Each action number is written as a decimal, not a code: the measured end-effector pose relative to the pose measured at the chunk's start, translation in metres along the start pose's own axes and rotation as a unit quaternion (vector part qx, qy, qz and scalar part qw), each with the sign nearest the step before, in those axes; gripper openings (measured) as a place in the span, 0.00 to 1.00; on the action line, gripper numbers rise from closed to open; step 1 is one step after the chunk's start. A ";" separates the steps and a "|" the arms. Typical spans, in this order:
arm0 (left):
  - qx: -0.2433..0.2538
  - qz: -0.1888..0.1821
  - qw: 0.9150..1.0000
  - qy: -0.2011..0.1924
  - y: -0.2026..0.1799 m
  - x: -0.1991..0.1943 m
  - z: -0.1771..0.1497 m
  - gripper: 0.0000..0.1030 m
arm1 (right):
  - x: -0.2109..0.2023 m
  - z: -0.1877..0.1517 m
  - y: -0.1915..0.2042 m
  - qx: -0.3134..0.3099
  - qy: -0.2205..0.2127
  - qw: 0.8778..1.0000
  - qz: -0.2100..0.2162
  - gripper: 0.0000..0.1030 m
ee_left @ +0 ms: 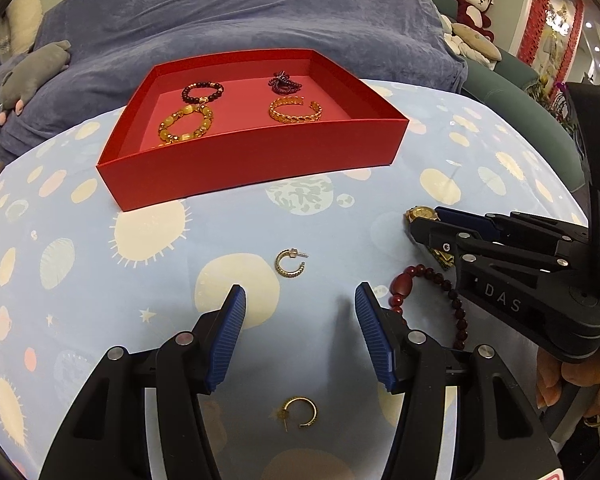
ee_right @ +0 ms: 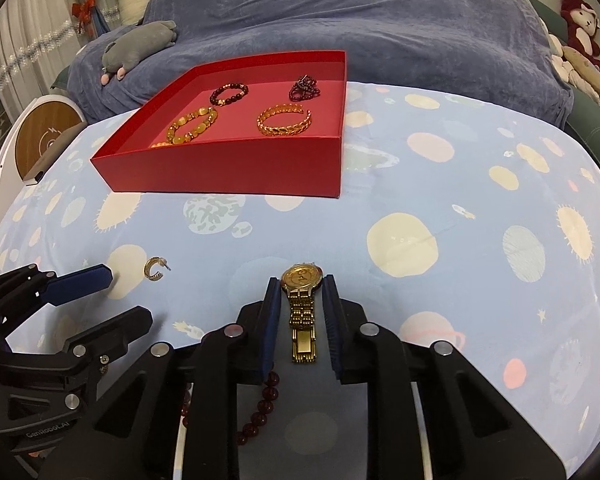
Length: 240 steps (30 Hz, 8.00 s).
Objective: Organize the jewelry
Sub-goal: 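Grasp the dark red bead bracelet with the left tool while the right tool holds the watch, then carry the watch and red bracelet into the red box and open both tools, then withdraw both tools from the box toward the gold hoop earrings, then grasp a small gold hoop earring with the right tool, then grasp the other gold hoop earring with the left tool while the right tool holds its earring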
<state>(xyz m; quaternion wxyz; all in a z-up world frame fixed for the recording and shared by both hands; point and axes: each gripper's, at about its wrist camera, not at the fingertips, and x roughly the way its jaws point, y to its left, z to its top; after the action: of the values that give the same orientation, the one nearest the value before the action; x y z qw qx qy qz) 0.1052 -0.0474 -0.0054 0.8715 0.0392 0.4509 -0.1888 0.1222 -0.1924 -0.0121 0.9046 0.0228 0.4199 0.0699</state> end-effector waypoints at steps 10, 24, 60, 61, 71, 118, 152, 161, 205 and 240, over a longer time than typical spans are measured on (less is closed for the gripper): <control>0.038 -0.038 0.999 0.006 -0.042 0.008 -0.008 0.53 | -0.035 -0.002 -0.022 0.030 -0.022 0.999 -0.004 0.20; 0.063 -0.018 0.998 -0.014 -0.047 0.008 -0.012 0.06 | -0.041 -0.002 -0.025 0.038 -0.025 0.999 -0.001 0.20; -0.037 0.008 0.994 -0.098 0.053 0.020 0.173 0.06 | 0.044 0.158 0.008 0.037 -0.064 0.997 0.031 0.20; -0.038 0.012 0.995 -0.095 0.054 0.026 0.174 0.06 | 0.050 0.159 0.008 0.034 -0.061 0.997 0.029 0.20; -0.044 0.035 0.996 -0.070 0.063 0.068 0.175 0.06 | 0.085 0.159 0.012 0.024 -0.041 0.999 0.021 0.20; -0.055 0.093 0.993 -0.057 0.057 -0.053 0.037 0.52 | -0.042 0.025 0.062 -0.001 -0.048 0.998 0.040 0.47; -0.074 0.105 0.991 -0.022 0.090 -0.047 0.005 0.52 | 0.021 0.006 0.093 -0.059 0.018 0.997 0.039 0.15; -0.054 0.068 0.996 -0.013 0.069 -0.050 -0.007 0.52 | -0.007 0.011 0.063 -0.032 -0.006 0.999 0.034 0.15; 0.014 0.022 0.999 0.024 0.008 -0.023 -0.049 0.43 | -0.025 0.004 0.032 -0.005 -0.006 1.000 0.026 0.15; -0.013 0.041 0.999 -0.028 0.027 -0.036 -0.004 0.15 | -0.036 0.024 0.038 0.005 -0.029 0.999 0.041 0.15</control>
<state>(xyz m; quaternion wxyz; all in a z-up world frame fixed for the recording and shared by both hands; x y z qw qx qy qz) 0.0929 -0.0109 0.0178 0.8911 0.0409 0.4270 -0.1479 0.1140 -0.1597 0.0346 0.9129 0.0461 0.3921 0.1041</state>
